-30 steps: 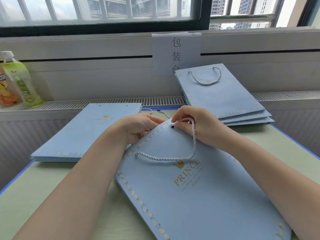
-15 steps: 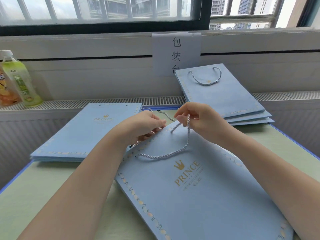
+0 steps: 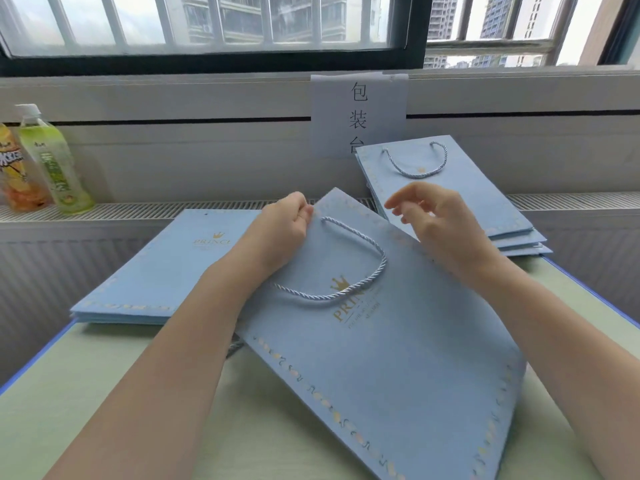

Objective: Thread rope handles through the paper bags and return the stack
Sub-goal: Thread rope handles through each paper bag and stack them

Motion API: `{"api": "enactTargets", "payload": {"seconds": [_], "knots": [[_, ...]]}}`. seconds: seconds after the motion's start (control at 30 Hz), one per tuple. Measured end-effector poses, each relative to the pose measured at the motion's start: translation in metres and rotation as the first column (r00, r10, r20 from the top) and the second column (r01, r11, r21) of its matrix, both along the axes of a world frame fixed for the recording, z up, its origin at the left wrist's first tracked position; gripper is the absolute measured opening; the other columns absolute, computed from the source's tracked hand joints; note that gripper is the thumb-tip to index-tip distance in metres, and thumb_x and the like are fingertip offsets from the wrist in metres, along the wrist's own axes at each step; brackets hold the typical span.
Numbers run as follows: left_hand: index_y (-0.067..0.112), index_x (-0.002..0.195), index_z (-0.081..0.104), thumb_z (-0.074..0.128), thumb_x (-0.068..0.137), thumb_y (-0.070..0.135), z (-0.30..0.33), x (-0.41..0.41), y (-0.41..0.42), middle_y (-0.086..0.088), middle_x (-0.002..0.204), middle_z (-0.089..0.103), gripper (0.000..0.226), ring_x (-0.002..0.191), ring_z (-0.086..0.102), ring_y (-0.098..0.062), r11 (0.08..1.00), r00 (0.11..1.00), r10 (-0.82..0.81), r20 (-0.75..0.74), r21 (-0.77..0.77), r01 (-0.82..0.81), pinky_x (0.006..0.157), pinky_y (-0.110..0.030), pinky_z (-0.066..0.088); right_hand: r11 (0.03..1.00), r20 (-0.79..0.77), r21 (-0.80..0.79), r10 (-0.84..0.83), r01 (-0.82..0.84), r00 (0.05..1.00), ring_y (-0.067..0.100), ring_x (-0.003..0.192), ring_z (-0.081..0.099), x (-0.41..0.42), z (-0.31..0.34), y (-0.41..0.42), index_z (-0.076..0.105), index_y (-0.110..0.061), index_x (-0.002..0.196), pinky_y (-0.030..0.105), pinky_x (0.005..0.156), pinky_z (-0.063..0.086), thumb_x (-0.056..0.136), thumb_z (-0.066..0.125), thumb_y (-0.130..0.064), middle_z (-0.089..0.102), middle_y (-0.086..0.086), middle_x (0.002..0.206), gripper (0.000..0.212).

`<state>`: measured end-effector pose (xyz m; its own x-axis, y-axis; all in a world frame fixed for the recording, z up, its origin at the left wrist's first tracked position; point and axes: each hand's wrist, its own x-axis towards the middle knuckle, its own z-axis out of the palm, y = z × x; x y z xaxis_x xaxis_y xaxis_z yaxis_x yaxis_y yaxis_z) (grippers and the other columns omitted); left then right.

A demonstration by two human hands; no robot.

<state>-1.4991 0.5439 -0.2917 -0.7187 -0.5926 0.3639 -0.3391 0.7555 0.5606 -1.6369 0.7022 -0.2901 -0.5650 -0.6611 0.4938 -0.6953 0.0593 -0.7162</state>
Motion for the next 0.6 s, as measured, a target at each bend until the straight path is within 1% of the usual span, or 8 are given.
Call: {"api": "enactTargets", "payload": {"seconds": [0.03,0.1,0.17,0.27,0.33,0.4,0.5,0.6], "knots": [[0.012,0.077,0.038,0.035,0.101,0.025,0.001,0.002,-0.001,-0.001,0.066,0.044,0.028,0.071,0.045,-0.03,0.995,0.997,0.052,-0.048,-0.084,-0.056,0.061,-0.033,0.029,0.99,0.002,0.14,-0.002,0.002,1.0,0.008,0.085,0.056,-0.004,0.001,0.002,0.061,-0.025,0.095,0.018,0.069,0.044,0.095,0.049,-0.027,0.062,-0.008,0.095,0.012],[0.012,0.081,0.035,0.032,0.102,0.028,0.002,0.006,-0.002,-0.006,0.074,0.049,0.026,0.078,0.048,-0.035,0.962,0.98,0.146,-0.136,-0.21,-0.173,0.065,-0.037,0.032,0.9,0.028,0.433,0.035,-0.043,0.999,0.009,0.092,0.059,-0.011,0.003,0.009,0.056,-0.026,0.107,0.026,0.075,0.044,0.087,0.05,-0.056,0.061,-0.007,0.104,0.037],[0.011,0.088,0.039,0.031,0.102,0.029,0.002,0.008,-0.002,-0.011,0.081,0.055,0.023,0.082,0.051,-0.039,0.917,0.956,0.238,-0.172,-0.284,-0.279,0.066,-0.038,0.032,0.82,0.067,0.563,0.078,-0.102,0.995,0.016,0.079,0.062,-0.015,0.006,0.017,0.06,-0.014,0.098,0.032,0.073,0.045,0.082,0.052,-0.062,0.064,0.0,0.09,0.051],[0.008,0.099,0.048,0.038,0.1,0.034,-0.002,0.007,-0.006,-0.011,0.096,0.063,0.029,0.093,0.054,-0.036,0.901,0.944,0.276,-0.181,-0.294,-0.32,0.072,-0.038,0.034,0.869,0.16,0.46,0.117,-0.179,0.98,0.016,0.067,0.051,-0.02,0.012,0.021,0.058,0.002,0.091,0.031,0.065,0.039,0.088,0.057,-0.049,0.056,0.006,0.078,0.051],[0.009,0.109,0.051,0.042,0.097,0.04,-0.005,0.005,-0.008,-0.009,0.109,0.06,0.035,0.106,0.048,-0.032,0.883,0.94,0.302,-0.161,-0.325,-0.339,0.08,-0.04,0.035,0.93,0.187,0.35,0.046,-0.11,0.981,0.016,0.066,0.051,-0.021,0.013,0.022,0.06,0.003,0.09,0.03,0.063,0.039,0.09,0.058,-0.041,0.056,0.006,0.076,0.044],[0.011,0.123,0.046,0.044,0.095,0.045,-0.008,0.003,-0.008,-0.01,0.123,0.051,0.044,0.118,0.04,-0.032,0.868,0.92,0.382,-0.086,-0.308,-0.389,0.09,-0.043,0.034,0.977,0.32,0.205,-0.011,-0.058,0.947,0.018,0.063,0.058,-0.023,0.012,0.021,0.065,-0.002,0.089,0.03,0.061,0.047,0.091,0.059,-0.035,0.065,0.007,0.077,0.033],[0.01,0.137,0.031,0.047,0.094,0.046,-0.007,-0.002,-0.002,-0.013,0.138,0.038,0.058,0.127,0.034,-0.033,0.926,0.926,0.376,-0.022,0.017,-0.376,0.097,-0.044,0.032,0.996,0.546,0.025,0.053,-0.08,0.836,0.013,0.055,0.064,-0.023,0.018,0.021,0.065,-0.008,0.089,0.021,0.051,0.053,0.093,0.057,-0.026,0.069,0.008,0.08,0.02],[0.012,0.136,0.037,0.048,0.096,0.04,-0.01,-0.01,0.003,-0.01,0.141,0.042,0.05,0.127,0.043,-0.027,0.927,0.967,0.217,-0.131,0.338,-0.162,0.099,-0.033,0.034,0.973,0.705,-0.162,0.231,-0.165,0.67,0.01,0.053,0.066,-0.023,0.025,0.021,0.065,-0.011,0.09,0.018,0.048,0.051,0.095,0.049,-0.026,0.069,0.008,0.08,0.023]]}}
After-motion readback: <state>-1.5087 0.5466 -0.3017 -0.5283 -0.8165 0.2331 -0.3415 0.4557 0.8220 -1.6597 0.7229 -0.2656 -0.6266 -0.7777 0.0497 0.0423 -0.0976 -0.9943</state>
